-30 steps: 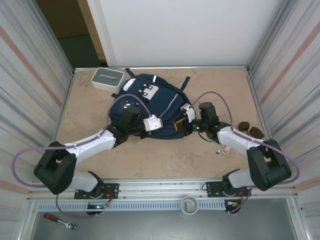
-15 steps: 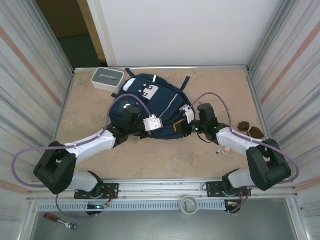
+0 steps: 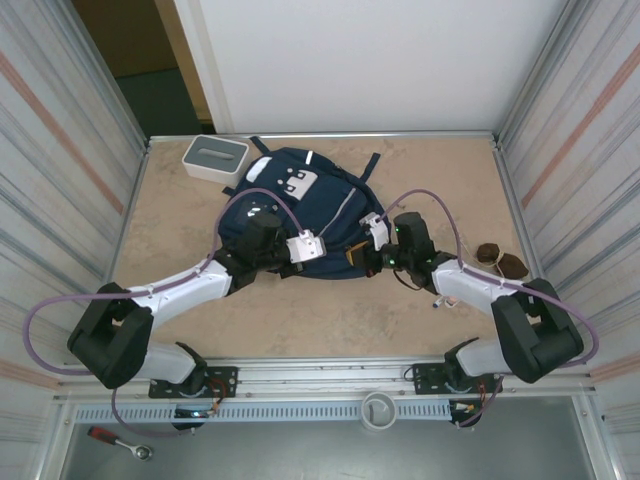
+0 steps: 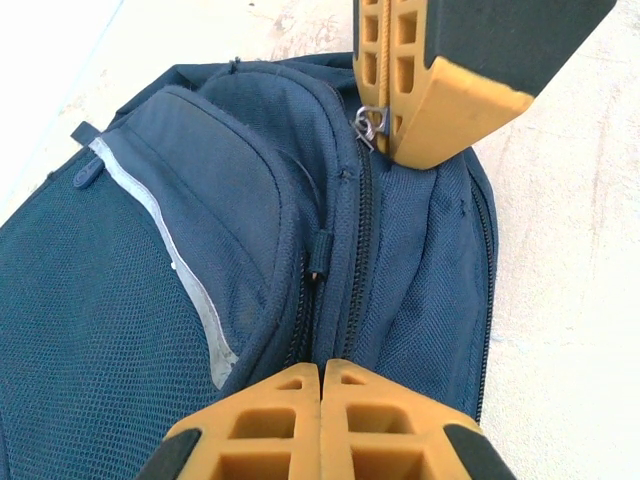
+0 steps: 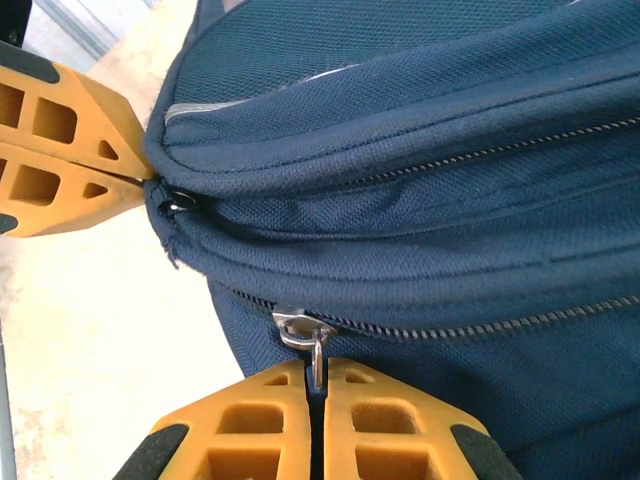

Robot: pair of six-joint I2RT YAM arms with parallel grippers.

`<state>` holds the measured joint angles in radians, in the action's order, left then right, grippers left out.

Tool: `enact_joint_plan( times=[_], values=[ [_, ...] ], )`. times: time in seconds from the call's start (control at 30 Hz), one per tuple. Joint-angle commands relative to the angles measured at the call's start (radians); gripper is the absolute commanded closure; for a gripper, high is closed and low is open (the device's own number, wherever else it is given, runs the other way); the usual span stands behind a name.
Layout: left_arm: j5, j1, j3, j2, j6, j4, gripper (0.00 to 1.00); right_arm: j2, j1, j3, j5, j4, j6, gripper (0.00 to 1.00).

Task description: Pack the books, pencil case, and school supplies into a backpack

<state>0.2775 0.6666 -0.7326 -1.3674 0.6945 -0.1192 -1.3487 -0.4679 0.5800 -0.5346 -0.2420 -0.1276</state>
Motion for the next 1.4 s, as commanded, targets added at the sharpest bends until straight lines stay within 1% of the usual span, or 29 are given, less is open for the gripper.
enact_joint_plan(
  times=[0.0, 0.1, 0.23, 0.3, 0.37, 0.4, 0.47, 0.5, 0.57, 0.67, 0.73, 0.8, 0.93, 1.03, 1.1, 1.2, 1.27, 1.37],
  values=[
    [-0.007, -0.008, 0.001, 0.037, 0.014, 0.009, 1.00, 0.054, 0.032, -0.020, 0.075, 0.033, -0.036, 1.00],
    [-0.012, -0.016, 0.016, 0.046, 0.021, 0.007, 1.00, 0.063, 0.062, -0.011, 0.104, 0.078, -0.054, 1.00],
    [-0.013, -0.038, 0.041, 0.062, 0.021, -0.004, 1.00, 0.046, 0.066, 0.018, 0.149, 0.137, -0.072, 1.00],
    [-0.019, -0.044, 0.045, 0.064, 0.022, 0.001, 1.00, 0.047, 0.063, 0.021, 0.147, 0.137, -0.086, 1.00],
    [-0.002, -0.045, 0.037, 0.064, 0.022, 0.018, 1.00, 0.060, 0.051, 0.020, 0.134, 0.123, -0.097, 1.00],
    [0.012, -0.042, 0.028, 0.066, 0.017, 0.029, 0.94, 0.071, 0.044, 0.018, 0.122, 0.112, -0.104, 1.00],
    [0.030, -0.029, 0.003, 0.071, 0.005, 0.071, 0.75, 0.094, 0.018, 0.019, 0.110, 0.097, -0.117, 1.00],
    [0.030, -0.018, -0.008, 0.075, 0.003, 0.091, 0.68, 0.106, 0.001, 0.022, 0.112, 0.091, -0.123, 1.00],
    [0.010, 0.013, -0.018, 0.088, 0.004, 0.105, 0.57, 0.126, -0.028, 0.029, 0.117, 0.087, -0.133, 1.00],
    [-0.020, 0.066, -0.027, 0.109, 0.017, 0.103, 0.46, 0.152, -0.065, 0.039, 0.125, 0.086, -0.145, 1.00],
    [-0.039, 0.097, -0.040, 0.107, 0.026, 0.099, 0.42, 0.172, -0.082, 0.042, 0.128, 0.083, -0.148, 1.00],
    [-0.072, 0.118, -0.061, 0.089, 0.038, 0.094, 0.40, 0.188, -0.095, 0.047, 0.124, 0.079, -0.150, 1.00],
    [-0.092, 0.128, -0.108, 0.021, 0.055, 0.089, 0.41, 0.212, -0.116, 0.044, 0.112, 0.066, -0.155, 1.00],
    [-0.096, 0.130, -0.129, -0.023, 0.065, 0.085, 0.45, 0.224, -0.129, 0.036, 0.107, 0.059, -0.158, 1.00],
    [-0.104, 0.130, -0.133, -0.044, 0.071, 0.076, 0.51, 0.233, -0.132, 0.025, 0.102, 0.052, -0.157, 1.00],
    [-0.112, 0.125, -0.130, -0.057, 0.076, 0.069, 0.65, 0.245, -0.127, 0.004, 0.116, 0.058, -0.149, 1.00],
    [-0.097, 0.115, -0.126, -0.055, 0.073, 0.070, 0.78, 0.248, -0.116, -0.005, 0.122, 0.074, -0.144, 1.00],
    [-0.056, 0.100, -0.114, -0.032, 0.060, 0.076, 0.88, 0.244, -0.090, -0.007, 0.196, 0.134, -0.136, 1.00]
  ],
)
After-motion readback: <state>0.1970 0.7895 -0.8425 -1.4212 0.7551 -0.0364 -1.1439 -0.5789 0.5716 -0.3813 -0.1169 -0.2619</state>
